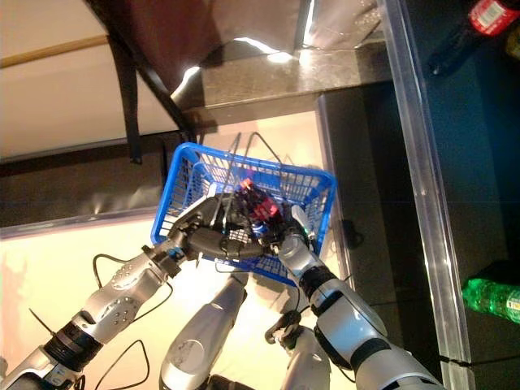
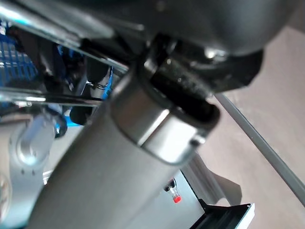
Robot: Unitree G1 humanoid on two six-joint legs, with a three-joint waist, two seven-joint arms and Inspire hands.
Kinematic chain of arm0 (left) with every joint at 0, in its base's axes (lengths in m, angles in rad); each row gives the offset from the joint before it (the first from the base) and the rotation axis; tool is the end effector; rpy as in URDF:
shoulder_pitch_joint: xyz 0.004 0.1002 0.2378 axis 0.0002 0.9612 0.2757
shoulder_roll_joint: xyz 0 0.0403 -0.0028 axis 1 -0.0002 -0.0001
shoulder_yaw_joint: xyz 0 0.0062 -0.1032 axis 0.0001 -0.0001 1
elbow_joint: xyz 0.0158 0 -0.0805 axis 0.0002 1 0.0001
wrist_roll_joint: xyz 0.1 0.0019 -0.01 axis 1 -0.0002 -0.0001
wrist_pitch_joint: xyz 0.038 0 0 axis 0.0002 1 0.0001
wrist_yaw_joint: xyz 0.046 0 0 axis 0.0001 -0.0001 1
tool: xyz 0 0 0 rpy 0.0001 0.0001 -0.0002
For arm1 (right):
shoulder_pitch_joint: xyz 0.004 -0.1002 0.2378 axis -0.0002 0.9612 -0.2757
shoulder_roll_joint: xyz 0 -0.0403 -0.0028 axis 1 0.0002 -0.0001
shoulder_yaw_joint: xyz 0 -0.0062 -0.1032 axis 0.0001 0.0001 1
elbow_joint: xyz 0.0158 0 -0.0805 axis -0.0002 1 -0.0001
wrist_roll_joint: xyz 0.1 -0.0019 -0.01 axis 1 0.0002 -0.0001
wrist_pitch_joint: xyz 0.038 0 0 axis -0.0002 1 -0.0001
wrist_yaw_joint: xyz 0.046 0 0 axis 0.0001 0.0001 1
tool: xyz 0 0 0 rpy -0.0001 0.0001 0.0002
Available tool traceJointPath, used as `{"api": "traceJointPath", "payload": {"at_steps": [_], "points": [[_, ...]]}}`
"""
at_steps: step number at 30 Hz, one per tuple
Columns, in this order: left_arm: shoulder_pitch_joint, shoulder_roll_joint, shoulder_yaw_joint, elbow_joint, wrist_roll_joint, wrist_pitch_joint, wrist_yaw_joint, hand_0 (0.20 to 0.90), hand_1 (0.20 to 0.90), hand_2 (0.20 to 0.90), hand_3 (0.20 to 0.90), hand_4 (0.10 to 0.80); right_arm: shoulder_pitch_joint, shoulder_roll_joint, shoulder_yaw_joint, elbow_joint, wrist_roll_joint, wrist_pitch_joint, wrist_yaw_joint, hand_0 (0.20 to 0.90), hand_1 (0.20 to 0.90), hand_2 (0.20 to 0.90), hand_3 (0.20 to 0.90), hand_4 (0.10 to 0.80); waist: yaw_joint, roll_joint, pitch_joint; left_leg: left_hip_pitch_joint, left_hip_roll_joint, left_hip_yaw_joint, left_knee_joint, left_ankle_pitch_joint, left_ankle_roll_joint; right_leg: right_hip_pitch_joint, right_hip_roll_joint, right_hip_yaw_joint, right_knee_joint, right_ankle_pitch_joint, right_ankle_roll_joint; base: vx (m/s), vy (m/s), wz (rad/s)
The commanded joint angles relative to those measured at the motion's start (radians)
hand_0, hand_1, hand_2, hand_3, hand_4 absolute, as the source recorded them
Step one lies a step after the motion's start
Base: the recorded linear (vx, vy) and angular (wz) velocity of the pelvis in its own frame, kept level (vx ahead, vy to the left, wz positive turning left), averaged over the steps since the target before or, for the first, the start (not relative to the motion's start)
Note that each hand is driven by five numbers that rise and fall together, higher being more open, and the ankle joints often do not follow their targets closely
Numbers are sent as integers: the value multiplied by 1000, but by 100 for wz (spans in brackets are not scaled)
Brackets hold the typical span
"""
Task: Pick up the drink and place into the basket.
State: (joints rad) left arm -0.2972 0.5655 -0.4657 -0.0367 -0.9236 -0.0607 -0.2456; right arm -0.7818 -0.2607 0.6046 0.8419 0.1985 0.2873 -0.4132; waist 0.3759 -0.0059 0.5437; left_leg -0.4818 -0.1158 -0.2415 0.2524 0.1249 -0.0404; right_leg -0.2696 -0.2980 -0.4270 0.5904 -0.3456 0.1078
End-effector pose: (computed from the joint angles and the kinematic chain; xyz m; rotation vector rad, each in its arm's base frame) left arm 0.2393 0.1552 0.0956 -0.3038 -0.0712 -0.7296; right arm 0.3185 -0.1193 0.0591 -0.6361 0.3043 -0.0642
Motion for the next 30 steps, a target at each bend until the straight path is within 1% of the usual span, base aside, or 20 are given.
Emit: {"api": "traceJointPath", "payload": {"at_steps": [1, 3, 5, 6, 7, 8, 10, 12, 17, 18, 20, 21, 22, 23, 25, 26, 27, 28, 29, 30], "points": [[-153, -149, 232, -588, -99, -472, -148, 300, 300, 300, 200, 100, -53, -131, -19, -134, -49, 56, -127, 900, 900, 900, 900, 800, -19, 26, -24, 91, 42, 40, 37, -139, 39, -59, -12, 29, -18, 223, 7, -13, 0, -9], [-135, -149, 240, -587, -93, -483, -142, 300, 300, 300, 200, 100, -35, -139, -35, -189, -65, 62, -132, 900, 900, 900, 900, 800, -23, 23, -24, 92, 43, 43, 38, -141, 38, -59, -11, 33, -18, 224, 8, -1, -8, -13], [-89, -158, 267, -582, -101, -490, -140, 300, 300, 300, 200, 100, 2, -152, -71, -323, -108, 85, -121, 900, 900, 900, 900, 800, -35, 17, -24, 97, 48, 49, 36, -144, 36, -57, -6, 40, -24, 220, 10, 12, -11, -18], [-80, -158, 273, -582, -104, -490, -142, 300, 300, 300, 200, 100, 12, -156, -78, -349, -114, 92, -117, 900, 900, 900, 900, 800, -36, 16, -24, 99, 48, 50, 36, -145, 36, -56, -5, 41, -24, 220, 10, -65, 27, -9], [-70, -159, 289, -583, -110, -493, -141, 300, 300, 300, 200, 100, 25, -166, -98, -405, -131, 99, -112, 900, 900, 900, 900, 800, -41, 16, -24, 82, 50, 54, 32, -121, 39, -68, -4, 29, -36, 242, 0, -70, 28, -10], [-58, -158, 299, -582, -118, -497, -139, 300, 300, 300, 200, 100, 39, -171, -110, -449, -151, 110, -105, 900, 900, 900, 900, 800, -45, 14, -24, 85, 52, 56, 29, -122, 38, -67, -2, 32, -39, 242, 0, -75, 30, -18], [-7, -158, 346, -582, -149, -509, -154, 300, 300, 300, 200, 100, 104, -191, -158, -608, -217, 147, -82, 900, 900, 900, 900, 800, -61, 6, -24, 91, 56, 63, 24, -123, 36, -64, 8, 41, -50, 242, 2, -3, -2, -18], [11, -156, 363, -587, -160, -511, -155, 300, 300, 300, 200, 100, 136, -200, -182, -678, -242, 163, -74, 900, 900, 900, 900, 800, -66, 0, -24, 97, 58, 65, 19, -124, 35, -60, 12, 44, -57, 243, 3, 1, -16, -7], [58, -156, 416, -603, -141, -518, -98, 300, 300, 300, 200, 100, 236, -241, -268, -898, -266, 167, -47, 900, 900, 900, 900, 800, -86, -19, -24, 124, 66, 70, 3, -129, 34, -38, 24, 53, -72, 247, 8, 12, -41, -5], [73, -160, 438, -603, -137, -524, -75, 300, 300, 300, 200, 100, 269, -247, -299, -973, -269, 152, -28, 900, 900, 900, 900, 800, -92, -27, -24, 135, 68, 71, -2, -132, 33, -29, 28, 57, -76, 249, 10, 16, -50, -4], [75, -166, 444, -600, -108, -531, -39, 300, 300, 300, 200, 100, 287, -249, -313, -1032, -263, 123, -15, 900, 900, 900, 900, 800, -97, -34, -24, 145, 70, 72, -4, -135, 34, -20, 31, 62, -81, 252, 13, 20, -62, -6], [28, -187, 412, -585, 30, -540, 82, 300, 300, 300, 200, 100, 270, -226, -293, -1092, -252, 84, -10, 900, 900, 900, 900, 800, -110, -50, -24, 156, 76, 77, 2, -141, 35, -11, 40, 74, -81, 254, 15, 31, -68, -7], [15, -193, 402, -583, 75, -538, 124, 300, 300, 300, 200, 100, 264, -221, -288, -1104, -247, 76, -10, 900, 900, 900, 900, 800, -113, -53, -24, 159, 77, 78, 3, -142, 34, -9, 43, 76, -80, 253, 15, 23, -60, -11], [-25, -205, 379, -576, 186, -523, 229, 300, 300, 300, 200, 100, 246, -212, -276, -1137, -220, 58, -10, 900, 900, 900, 900, 800, -122, -61, -24, 164, 83, 82, 3, -137, 34, -4, 50, 80, -84, 259, 13, 36, -41, -12], [-98, -221, 342, -553, 360, -464, 408, 300, 300, 300, 200, 100, 229, -207, -253, -1187, -151, -4, -15, 900, 900, 900, 900, 800, -143, -79, -24, 190, 95, 96, 2, -139, 29, 18, 61, 96, -87, 257, 14, 27, -38, -19], [-146, -231, 328, -527, 452, -416, 511, 300, 300, 300, 200, 100, 236, -209, -250, -1214, -110, -51, 1, 900, 900, 900, 900, 800, -161, -87, -24, 209, 103, 105, -4, -137, 24, 33, 68, 107, -93, 255, 17, -6, -11, -27], [-156, -230, 328, -514, 488, -398, 556, 300, 300, 300, 200, 100, 250, -216, -254, -1235, -83, -91, 11, 900, 900, 900, 900, 800, -170, -89, -24, 220, 108, 111, -11, -136, 22, 41, 71, 111, -99, 252, 18, -11, -1, -30], [-133, -215, 349, -500, 464, -408, 563, 300, 300, 300, 200, 100, 281, -236, -273, -1256, -49, -141, 35, 900, 900, 900, 900, 800, -173, -87, -24, 231, 111, 116, -20, -134, 17, 51, 73, 112, -105, 246, 17, -2, 19, -20], [-78, -197, 407, -467, 353, -444, 495, 300, 300, 300, 200, 100, 339, -263, -310, -1283, -22, -194, 71, 900, 900, 900, 900, 800, -172, -80, -24, 253, 114, 123, -32, -137, 13, 66, 70, 115, -109, 233, 19, -17, 41, -23], [-54, -190, 440, -449, 277, -455, 449, 300, 300, 300, 200, 100, 368, -273, -330, -1297, -14, -223, 88, 900, 900, 900, 900, 800, -172, -74, -24, 260, 115, 124, -41, -127, 12, 72, 70, 114, -117, 238, 18, -7, 82, -31]]}}
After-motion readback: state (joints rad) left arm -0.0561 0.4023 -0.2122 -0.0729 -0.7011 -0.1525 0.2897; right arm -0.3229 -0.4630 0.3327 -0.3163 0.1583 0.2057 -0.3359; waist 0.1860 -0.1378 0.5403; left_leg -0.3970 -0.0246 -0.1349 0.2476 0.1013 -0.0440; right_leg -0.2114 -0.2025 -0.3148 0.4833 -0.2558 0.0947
